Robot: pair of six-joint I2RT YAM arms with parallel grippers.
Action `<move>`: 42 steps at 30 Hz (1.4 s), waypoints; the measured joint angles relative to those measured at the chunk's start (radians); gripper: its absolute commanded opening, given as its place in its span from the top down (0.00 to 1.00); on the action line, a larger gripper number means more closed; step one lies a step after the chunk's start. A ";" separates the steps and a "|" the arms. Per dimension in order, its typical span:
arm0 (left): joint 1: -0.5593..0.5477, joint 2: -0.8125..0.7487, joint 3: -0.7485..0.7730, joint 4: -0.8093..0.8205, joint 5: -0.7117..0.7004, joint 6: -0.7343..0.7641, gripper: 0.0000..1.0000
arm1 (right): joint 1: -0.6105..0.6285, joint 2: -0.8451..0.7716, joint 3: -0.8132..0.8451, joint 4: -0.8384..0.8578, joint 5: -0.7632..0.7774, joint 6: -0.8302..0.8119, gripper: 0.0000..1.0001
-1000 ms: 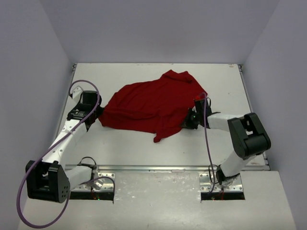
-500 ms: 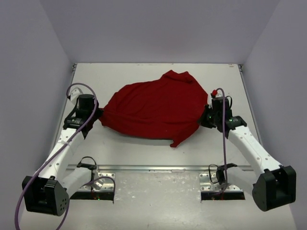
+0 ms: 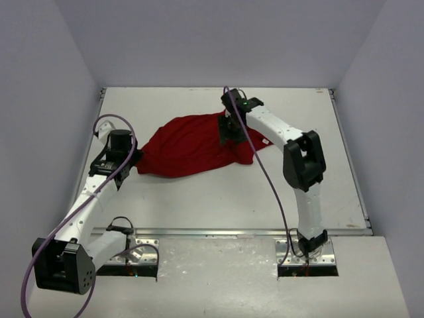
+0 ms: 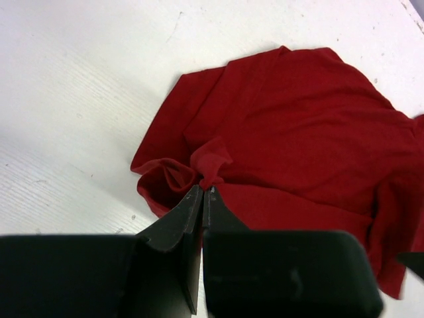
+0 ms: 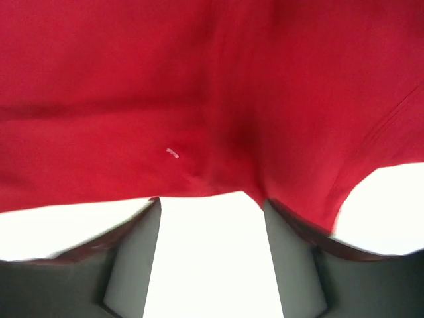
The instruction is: Fold and stack the t-shirts
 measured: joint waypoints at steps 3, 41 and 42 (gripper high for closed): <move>0.000 0.002 0.000 0.000 -0.006 0.000 1.00 | 0.019 0.089 -0.006 -0.063 0.015 -0.006 0.29; -0.006 -0.013 -0.007 -0.006 -0.012 0.007 1.00 | -0.307 0.182 -0.055 0.253 -0.071 -0.206 0.67; -0.006 -0.013 -0.008 -0.005 -0.011 0.008 1.00 | -0.307 0.188 -0.055 0.253 -0.072 -0.208 0.69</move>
